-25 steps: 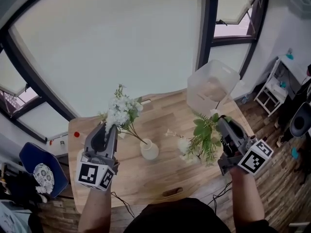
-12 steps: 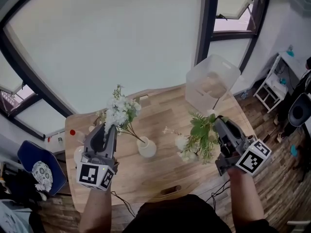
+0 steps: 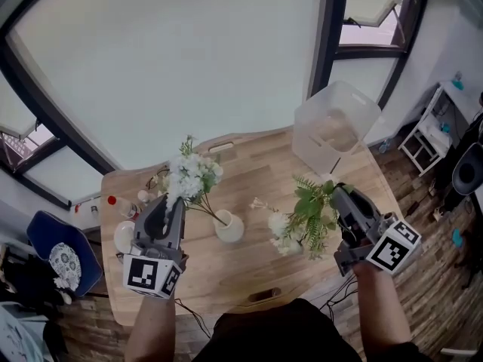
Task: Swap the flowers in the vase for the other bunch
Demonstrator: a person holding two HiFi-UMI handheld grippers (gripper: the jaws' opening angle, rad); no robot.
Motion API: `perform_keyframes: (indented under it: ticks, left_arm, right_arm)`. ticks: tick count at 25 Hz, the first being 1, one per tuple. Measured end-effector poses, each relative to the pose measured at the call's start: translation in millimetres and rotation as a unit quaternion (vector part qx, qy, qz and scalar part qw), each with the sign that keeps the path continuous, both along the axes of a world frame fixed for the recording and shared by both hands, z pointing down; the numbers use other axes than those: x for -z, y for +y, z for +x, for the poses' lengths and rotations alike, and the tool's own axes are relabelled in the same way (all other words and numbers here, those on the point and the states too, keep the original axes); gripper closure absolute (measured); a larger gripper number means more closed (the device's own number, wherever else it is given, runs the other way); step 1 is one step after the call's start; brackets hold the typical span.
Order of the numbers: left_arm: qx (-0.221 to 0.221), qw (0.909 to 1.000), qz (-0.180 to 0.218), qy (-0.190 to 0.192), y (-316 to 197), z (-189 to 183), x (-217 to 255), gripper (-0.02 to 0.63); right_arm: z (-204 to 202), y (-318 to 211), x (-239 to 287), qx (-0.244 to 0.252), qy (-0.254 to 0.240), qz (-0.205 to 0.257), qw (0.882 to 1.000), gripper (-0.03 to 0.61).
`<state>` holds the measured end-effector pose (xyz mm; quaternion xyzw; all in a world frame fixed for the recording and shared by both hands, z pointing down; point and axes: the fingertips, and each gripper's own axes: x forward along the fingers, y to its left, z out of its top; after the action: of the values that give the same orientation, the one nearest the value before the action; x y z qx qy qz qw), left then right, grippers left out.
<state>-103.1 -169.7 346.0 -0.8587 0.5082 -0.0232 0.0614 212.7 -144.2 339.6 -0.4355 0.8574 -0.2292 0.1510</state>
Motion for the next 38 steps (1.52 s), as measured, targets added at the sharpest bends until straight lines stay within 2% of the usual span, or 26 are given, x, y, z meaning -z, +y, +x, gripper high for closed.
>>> perform_keyframes:
  ticks: [12,20,23,31,38]
  left_arm:
    - [0.009,0.9997,-0.016,-0.017,1.7,12.8,-28.2,0.531]
    - [0.008,0.9989,-0.021,-0.041,5.9,30.5,-48.3,0.531]
    - [0.007,0.9984,-0.012,-0.055,7.9,31.7,-53.3,0.531]
    - [0.018,0.9988,-0.02,-0.041,9.2,36.0,-66.4,0.531]
    - [0.033,0.9983,-0.023,-0.043,7.3,39.7,-81.3,0.531]
  right_arm:
    - [2.8,-10.8,-19.0,0.015,0.0,-0.019,1.0,0.522]
    - [5.5,-13.6,-30.9,0.027,0.012,-0.033,0.999,0.522]
    - [5.5,-13.2,-31.3,0.029,0.019,-0.035,0.999,0.522]
    - [8.9,-14.9,-38.3,0.034,0.02,-0.041,0.998,0.522]
    - [13.6,-15.8,-48.4,0.039,0.017,-0.05,0.998,0.522]
